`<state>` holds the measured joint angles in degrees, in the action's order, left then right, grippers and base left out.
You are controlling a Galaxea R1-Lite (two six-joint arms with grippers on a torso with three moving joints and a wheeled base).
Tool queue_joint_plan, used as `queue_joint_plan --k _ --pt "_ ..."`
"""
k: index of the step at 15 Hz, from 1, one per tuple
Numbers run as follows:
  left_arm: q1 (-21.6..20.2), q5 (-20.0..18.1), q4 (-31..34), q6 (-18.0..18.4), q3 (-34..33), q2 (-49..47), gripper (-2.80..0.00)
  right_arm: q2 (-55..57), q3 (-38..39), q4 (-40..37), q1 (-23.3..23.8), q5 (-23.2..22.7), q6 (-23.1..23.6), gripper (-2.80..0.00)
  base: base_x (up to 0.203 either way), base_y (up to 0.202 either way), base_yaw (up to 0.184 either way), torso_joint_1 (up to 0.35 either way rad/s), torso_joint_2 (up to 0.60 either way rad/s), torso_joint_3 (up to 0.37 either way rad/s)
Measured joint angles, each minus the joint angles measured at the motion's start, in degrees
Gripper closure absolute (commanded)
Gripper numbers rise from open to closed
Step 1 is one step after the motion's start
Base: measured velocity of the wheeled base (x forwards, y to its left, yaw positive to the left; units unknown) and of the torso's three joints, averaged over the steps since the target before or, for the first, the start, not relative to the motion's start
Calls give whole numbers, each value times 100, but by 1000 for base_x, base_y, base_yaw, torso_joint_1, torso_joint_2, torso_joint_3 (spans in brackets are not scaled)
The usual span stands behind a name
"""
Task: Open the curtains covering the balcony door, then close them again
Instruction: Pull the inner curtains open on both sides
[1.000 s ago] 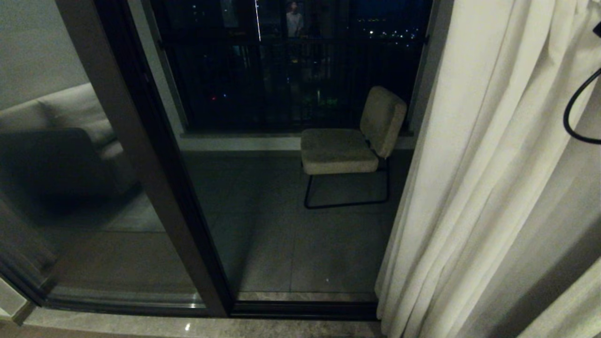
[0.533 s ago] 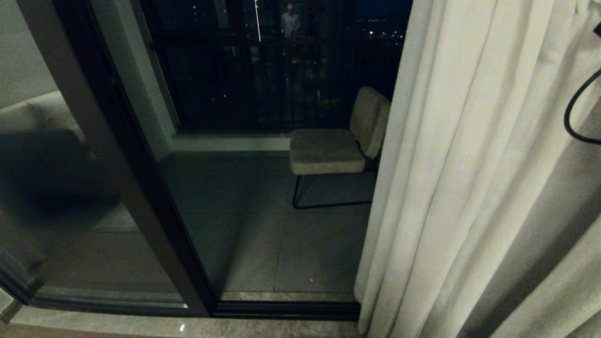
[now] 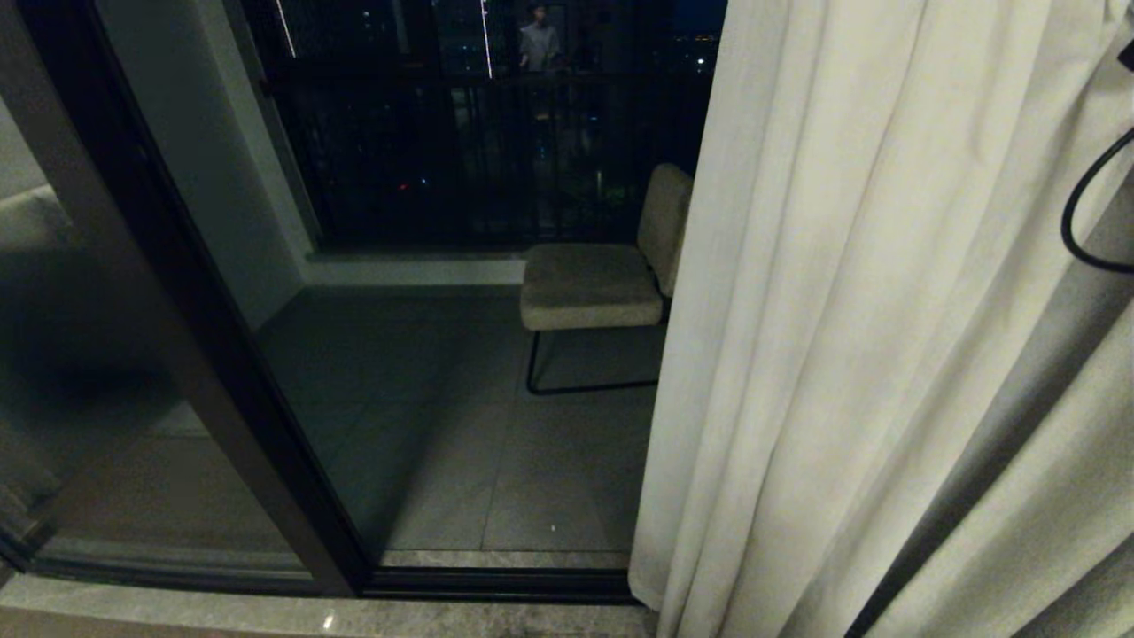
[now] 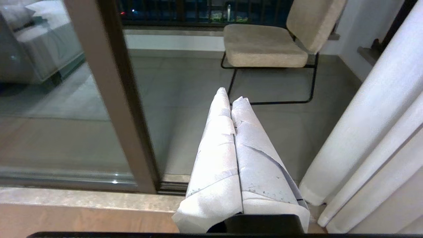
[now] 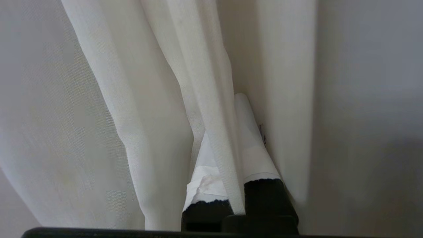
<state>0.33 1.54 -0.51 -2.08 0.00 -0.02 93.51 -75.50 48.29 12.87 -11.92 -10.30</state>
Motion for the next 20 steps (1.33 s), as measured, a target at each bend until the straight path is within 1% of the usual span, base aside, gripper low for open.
queue_joint_plan --k 1,15,20 --pt "0 0 0 2 0 0 0 0 0 2 0 -4 0 0 0 -104 -4 5 -1 -2" --pt "2 1 0 11 0 0 0 11 -71 -41 3 -1 -5 0 0 0 0 0 0 0" --pt "2 0 2 11 0 0 0 -60 -55 -68 225 -28 -20 0 0 0 0 0 0 0"
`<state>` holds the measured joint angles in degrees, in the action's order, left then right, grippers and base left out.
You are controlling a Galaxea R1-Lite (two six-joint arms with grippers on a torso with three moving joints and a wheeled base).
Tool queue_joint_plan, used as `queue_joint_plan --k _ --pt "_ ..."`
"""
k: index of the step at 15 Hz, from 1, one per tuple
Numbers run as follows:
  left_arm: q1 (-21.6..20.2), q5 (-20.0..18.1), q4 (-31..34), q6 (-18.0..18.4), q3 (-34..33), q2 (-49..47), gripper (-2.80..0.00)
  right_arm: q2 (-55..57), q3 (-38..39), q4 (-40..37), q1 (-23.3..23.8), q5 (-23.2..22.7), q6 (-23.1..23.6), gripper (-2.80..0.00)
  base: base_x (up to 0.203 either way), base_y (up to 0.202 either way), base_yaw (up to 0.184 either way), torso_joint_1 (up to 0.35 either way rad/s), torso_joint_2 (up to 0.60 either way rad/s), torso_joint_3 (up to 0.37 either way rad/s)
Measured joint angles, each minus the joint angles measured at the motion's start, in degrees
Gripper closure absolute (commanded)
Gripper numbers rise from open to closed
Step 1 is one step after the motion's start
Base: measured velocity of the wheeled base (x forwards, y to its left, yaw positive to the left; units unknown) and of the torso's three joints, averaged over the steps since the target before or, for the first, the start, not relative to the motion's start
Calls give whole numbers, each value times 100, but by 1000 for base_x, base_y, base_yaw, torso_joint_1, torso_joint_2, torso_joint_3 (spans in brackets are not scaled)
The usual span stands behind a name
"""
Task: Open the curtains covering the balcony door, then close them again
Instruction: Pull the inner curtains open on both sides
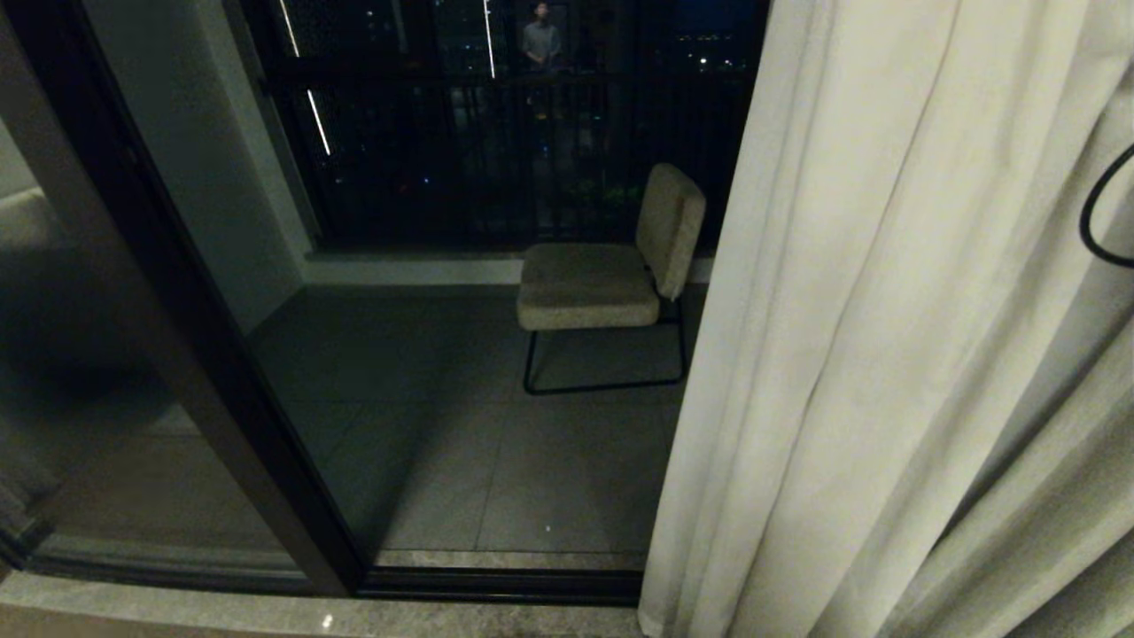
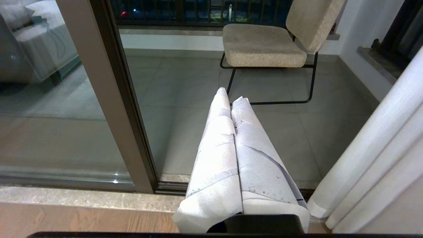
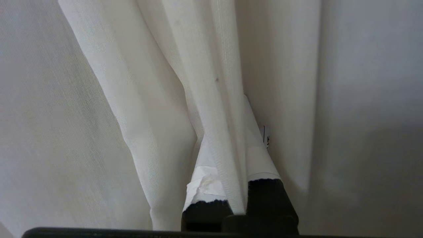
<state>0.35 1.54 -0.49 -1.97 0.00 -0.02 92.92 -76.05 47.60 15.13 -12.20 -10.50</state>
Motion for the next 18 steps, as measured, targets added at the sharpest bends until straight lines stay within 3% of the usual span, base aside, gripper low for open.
queue_joint_plan --k 9,10,18 --pt "0 0 0 -2 0 0 0 -478 639 11 39 -280 52 0 0 0 0 0 0 0" --pt "0 2 -2 0 0 0 0 -555 754 11 41 -361 55 -280 0 0 0 0 0 0" --pt "-2 1 -2 -1 0 0 0 -837 1099 -65 33 -521 40 -280 0 0 0 0 0 0"
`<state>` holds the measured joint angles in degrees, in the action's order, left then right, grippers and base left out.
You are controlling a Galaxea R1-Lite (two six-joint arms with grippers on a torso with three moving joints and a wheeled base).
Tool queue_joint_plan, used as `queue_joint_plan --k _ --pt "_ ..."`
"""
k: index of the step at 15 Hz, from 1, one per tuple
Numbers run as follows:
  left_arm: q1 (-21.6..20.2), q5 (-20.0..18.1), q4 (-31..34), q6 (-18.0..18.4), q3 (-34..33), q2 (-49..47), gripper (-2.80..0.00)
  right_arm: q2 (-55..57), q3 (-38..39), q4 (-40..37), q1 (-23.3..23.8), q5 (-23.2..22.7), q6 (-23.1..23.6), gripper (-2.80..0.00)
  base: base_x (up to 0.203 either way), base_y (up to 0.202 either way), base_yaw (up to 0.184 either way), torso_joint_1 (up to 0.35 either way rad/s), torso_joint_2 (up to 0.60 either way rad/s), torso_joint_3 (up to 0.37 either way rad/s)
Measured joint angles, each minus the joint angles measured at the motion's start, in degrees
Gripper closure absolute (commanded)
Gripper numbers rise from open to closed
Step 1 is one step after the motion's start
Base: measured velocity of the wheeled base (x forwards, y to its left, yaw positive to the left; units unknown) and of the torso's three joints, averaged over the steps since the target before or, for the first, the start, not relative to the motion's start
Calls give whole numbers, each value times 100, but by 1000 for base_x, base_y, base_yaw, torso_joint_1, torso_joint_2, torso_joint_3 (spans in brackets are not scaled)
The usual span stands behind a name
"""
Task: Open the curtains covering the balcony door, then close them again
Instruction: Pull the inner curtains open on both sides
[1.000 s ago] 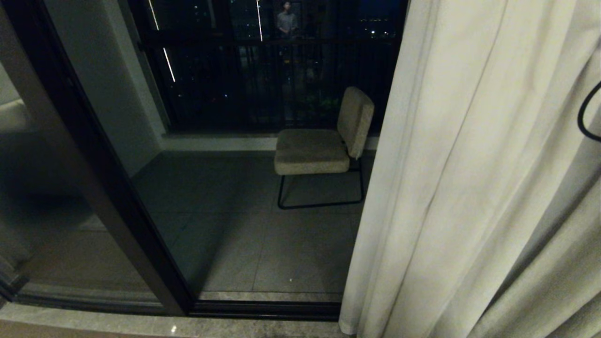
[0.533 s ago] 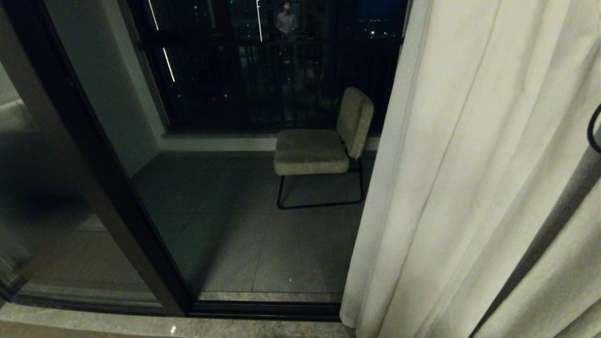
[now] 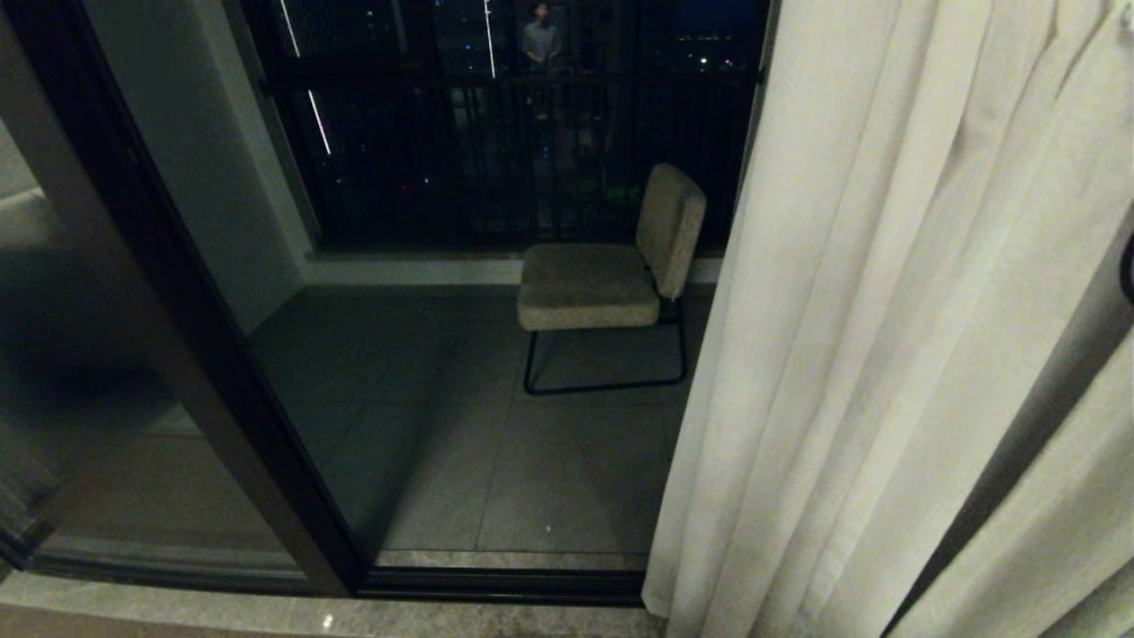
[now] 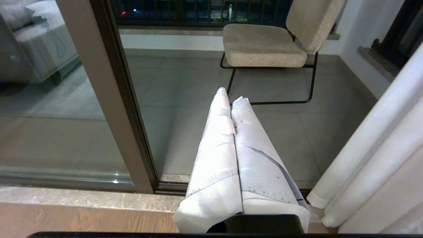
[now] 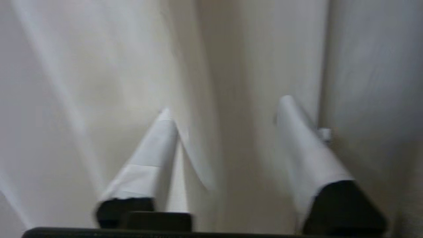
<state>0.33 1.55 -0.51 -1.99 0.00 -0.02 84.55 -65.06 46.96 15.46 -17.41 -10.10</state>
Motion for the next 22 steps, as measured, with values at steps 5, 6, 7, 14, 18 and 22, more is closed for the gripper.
queue_joint_plan --k 5,6,7,14,18,22 --pt "2 1 0 1 0 0 0 -599 603 -511 -27 -71 1 -280 0 0 0 0 0 0" --pt "2 -1 1 1 0 0 0 -806 810 -625 -32 -133 4 -280 0 0 0 0 0 0" --pt "2 1 0 1 0 0 0 -997 1009 -718 -39 -189 8 -280 0 0 0 0 0 0" --pt "2 1 2 1 0 0 0 -2924 2971 -1782 -612 -211 260 -280 0 0 0 0 0 0" --pt "2 3 0 -1 0 0 0 -3901 4144 -1849 -941 -167 774 0 0 0 0 0 0 0" --pt "2 1 2 -1 0 0 0 -4445 4853 -1763 -1307 193 1109 0 0 0 0 0 0 0"
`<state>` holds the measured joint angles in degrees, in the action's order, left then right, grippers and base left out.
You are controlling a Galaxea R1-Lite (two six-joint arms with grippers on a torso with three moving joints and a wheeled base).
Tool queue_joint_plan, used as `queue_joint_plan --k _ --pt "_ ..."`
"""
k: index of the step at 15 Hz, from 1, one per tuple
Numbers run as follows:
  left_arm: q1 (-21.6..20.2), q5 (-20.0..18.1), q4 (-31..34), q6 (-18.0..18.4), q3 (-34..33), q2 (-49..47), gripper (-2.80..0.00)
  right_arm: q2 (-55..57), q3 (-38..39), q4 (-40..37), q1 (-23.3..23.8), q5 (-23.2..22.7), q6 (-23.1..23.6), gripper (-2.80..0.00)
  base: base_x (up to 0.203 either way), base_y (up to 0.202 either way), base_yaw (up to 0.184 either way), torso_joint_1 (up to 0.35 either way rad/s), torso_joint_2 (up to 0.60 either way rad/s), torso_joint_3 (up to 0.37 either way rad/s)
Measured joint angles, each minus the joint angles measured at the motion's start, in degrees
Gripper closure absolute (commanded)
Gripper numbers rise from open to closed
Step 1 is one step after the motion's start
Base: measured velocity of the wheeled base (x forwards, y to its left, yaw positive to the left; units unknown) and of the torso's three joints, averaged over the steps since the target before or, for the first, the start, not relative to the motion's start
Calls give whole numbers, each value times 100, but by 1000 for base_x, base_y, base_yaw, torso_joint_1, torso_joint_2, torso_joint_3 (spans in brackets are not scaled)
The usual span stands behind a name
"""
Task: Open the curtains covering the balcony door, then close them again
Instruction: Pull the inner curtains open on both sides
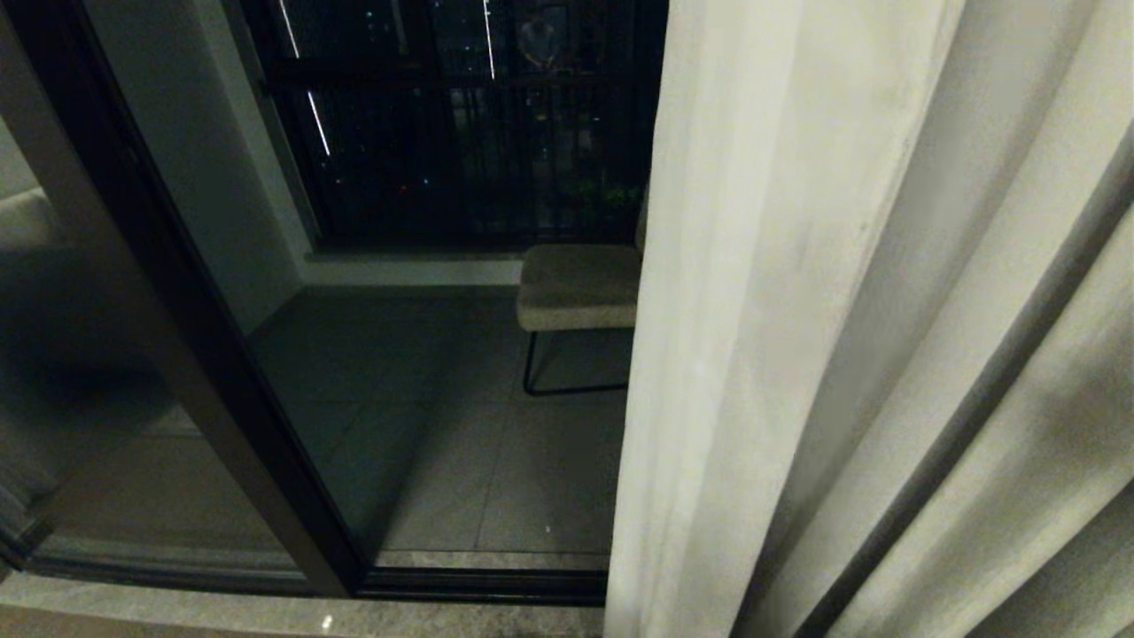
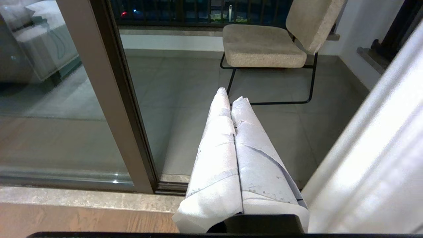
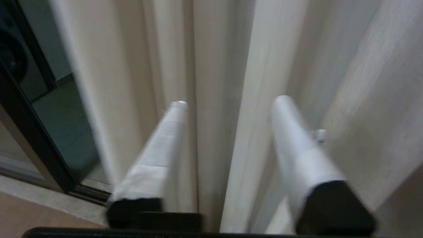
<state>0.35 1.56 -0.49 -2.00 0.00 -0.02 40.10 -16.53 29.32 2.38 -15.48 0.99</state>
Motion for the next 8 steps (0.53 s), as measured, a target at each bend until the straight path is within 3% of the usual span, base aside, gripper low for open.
queue_joint_plan --k 3,8 --pt "0 -1 -1 1 0 0 0 -83 155 6 -102 24 86 0 0 0 0 0 0 0" --pt "0 -2 -2 2 0 0 0 162 -45 16 -355 -5 828 0 0 0 0 0 0 0"
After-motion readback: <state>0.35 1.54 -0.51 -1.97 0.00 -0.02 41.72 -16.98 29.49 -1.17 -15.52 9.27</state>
